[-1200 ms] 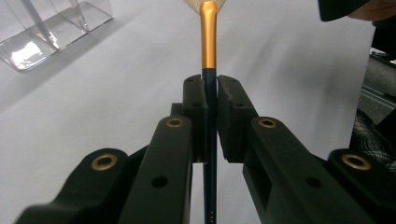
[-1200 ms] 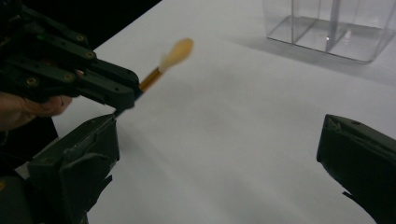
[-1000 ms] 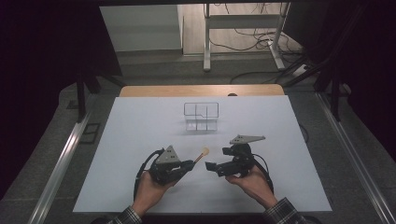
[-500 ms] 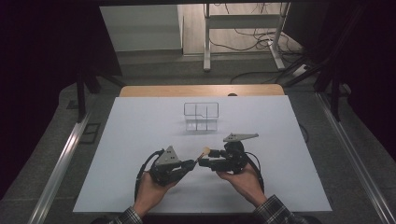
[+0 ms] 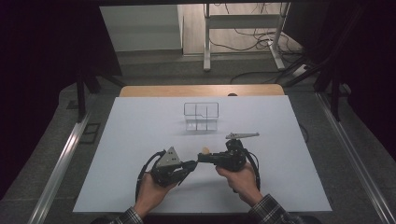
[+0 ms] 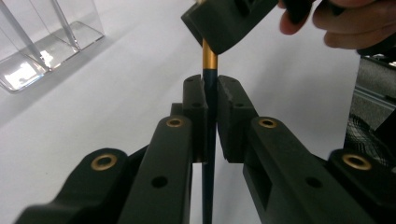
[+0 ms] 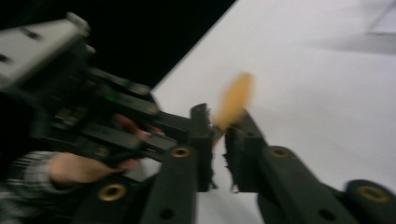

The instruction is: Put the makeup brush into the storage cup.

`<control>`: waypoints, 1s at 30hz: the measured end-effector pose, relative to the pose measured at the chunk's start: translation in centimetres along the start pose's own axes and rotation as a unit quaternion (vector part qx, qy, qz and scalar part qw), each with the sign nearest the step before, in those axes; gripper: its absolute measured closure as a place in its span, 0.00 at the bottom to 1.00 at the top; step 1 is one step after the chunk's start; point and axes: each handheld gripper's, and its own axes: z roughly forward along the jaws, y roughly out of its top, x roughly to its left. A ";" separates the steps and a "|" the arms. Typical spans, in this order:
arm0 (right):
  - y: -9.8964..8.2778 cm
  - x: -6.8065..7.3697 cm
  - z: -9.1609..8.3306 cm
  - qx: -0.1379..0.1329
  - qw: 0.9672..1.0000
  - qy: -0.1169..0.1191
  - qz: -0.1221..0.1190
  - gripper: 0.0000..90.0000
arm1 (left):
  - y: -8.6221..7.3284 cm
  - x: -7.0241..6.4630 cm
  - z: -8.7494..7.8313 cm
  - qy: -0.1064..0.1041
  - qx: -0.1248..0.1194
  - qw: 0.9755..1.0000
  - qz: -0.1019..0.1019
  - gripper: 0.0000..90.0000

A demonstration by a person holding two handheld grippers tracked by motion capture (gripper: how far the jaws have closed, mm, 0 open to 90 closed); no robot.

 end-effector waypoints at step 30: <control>0.8 0.2 -2.3 -0.018 0.996 -0.060 -0.059 0.94 | -1.7 2.0 -2.2 0.021 0.041 0.999 -0.023 0.10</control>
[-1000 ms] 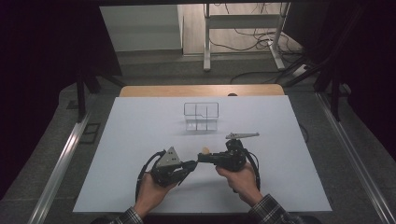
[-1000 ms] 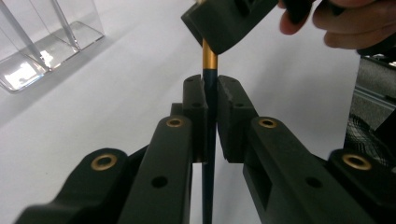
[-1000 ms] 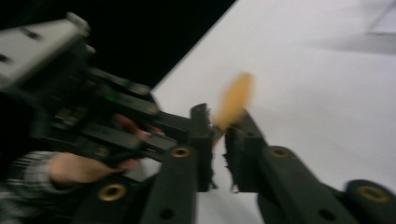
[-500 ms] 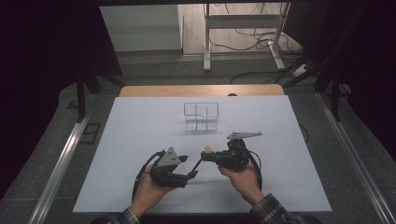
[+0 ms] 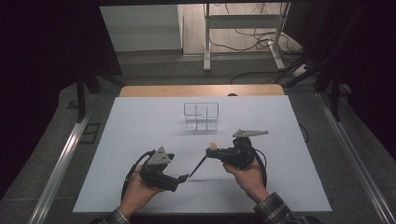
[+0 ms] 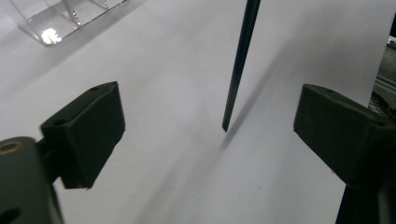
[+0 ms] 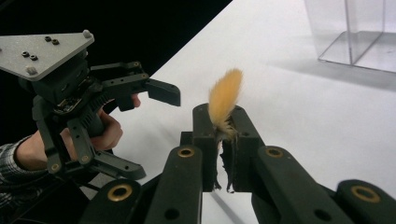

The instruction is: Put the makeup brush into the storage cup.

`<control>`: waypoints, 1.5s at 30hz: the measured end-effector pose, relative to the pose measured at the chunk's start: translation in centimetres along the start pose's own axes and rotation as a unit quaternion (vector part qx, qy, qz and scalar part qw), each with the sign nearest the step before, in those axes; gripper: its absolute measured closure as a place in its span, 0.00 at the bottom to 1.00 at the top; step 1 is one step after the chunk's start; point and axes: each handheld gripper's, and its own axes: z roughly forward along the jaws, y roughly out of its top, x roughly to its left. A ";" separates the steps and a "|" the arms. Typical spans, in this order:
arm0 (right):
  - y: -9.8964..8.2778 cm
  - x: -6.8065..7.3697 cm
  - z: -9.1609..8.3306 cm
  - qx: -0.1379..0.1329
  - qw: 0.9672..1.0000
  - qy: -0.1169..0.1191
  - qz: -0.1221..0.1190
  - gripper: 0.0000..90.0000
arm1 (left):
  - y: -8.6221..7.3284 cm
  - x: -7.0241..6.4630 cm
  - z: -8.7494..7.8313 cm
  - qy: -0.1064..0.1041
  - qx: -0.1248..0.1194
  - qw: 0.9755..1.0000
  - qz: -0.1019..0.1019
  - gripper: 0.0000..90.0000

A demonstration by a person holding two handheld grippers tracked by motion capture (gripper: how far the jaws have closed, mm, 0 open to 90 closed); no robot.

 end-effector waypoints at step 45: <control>2.6 -2.6 -3.8 -0.047 0.997 -0.054 -0.013 0.94 | -5.1 2.6 -4.0 0.062 0.020 0.997 -0.036 0.00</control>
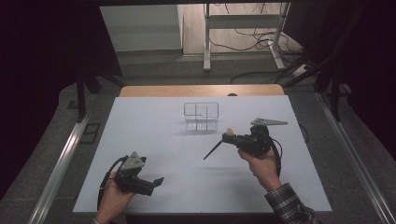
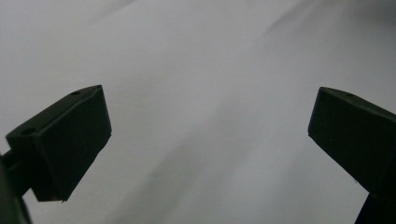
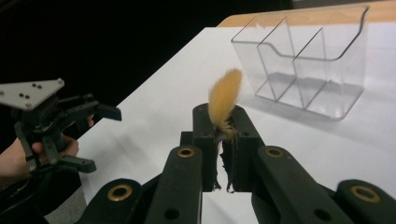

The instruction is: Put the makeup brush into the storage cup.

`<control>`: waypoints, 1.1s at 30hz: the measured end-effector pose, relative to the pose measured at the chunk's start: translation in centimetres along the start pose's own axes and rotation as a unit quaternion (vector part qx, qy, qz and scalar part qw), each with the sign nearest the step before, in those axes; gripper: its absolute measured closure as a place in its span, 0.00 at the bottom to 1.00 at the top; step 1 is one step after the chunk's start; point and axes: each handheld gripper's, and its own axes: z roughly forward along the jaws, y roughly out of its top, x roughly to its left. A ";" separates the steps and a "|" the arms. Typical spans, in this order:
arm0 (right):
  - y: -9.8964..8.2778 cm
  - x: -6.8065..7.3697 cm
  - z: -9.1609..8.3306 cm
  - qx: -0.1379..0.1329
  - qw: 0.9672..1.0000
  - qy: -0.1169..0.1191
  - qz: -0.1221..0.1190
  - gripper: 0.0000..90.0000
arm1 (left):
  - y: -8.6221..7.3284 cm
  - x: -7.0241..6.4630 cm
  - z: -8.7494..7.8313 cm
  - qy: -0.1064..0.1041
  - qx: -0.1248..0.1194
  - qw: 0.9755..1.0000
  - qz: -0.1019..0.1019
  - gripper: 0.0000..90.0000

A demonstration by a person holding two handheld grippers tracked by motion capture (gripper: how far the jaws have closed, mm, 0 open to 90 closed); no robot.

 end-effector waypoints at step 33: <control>6.3 -2.6 -0.8 -0.039 0.998 -0.039 -0.007 0.94 | -2.8 1.1 -3.0 0.036 -0.022 0.999 -0.030 0.01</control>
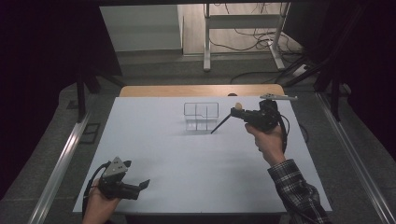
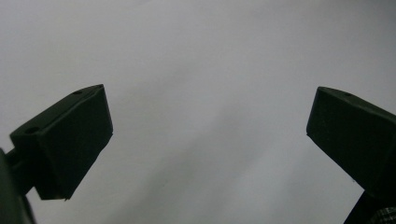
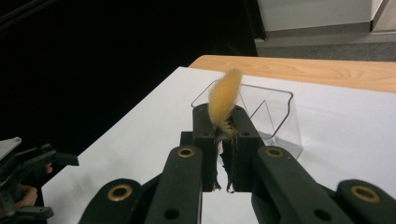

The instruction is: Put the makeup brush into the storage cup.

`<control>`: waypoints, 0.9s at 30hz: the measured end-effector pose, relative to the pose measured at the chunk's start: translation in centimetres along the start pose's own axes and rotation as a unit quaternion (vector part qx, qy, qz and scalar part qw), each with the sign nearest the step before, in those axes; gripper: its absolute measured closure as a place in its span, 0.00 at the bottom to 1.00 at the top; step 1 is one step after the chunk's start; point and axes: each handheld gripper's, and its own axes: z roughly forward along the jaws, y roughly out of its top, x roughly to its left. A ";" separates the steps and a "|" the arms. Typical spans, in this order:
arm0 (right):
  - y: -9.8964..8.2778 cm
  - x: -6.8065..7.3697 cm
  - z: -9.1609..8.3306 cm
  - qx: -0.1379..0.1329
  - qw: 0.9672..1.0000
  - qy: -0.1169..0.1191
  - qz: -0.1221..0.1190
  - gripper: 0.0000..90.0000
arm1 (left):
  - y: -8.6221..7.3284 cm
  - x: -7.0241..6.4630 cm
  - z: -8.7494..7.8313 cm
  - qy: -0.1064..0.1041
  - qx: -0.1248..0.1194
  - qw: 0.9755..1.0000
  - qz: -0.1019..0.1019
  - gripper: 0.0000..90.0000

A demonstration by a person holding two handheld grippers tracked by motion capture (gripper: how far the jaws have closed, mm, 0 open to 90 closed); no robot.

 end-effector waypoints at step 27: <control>4.7 -0.8 1.7 -0.016 1.000 -0.018 -0.005 0.94 | -1.8 0.9 -1.8 0.018 -0.008 1.000 -0.016 0.01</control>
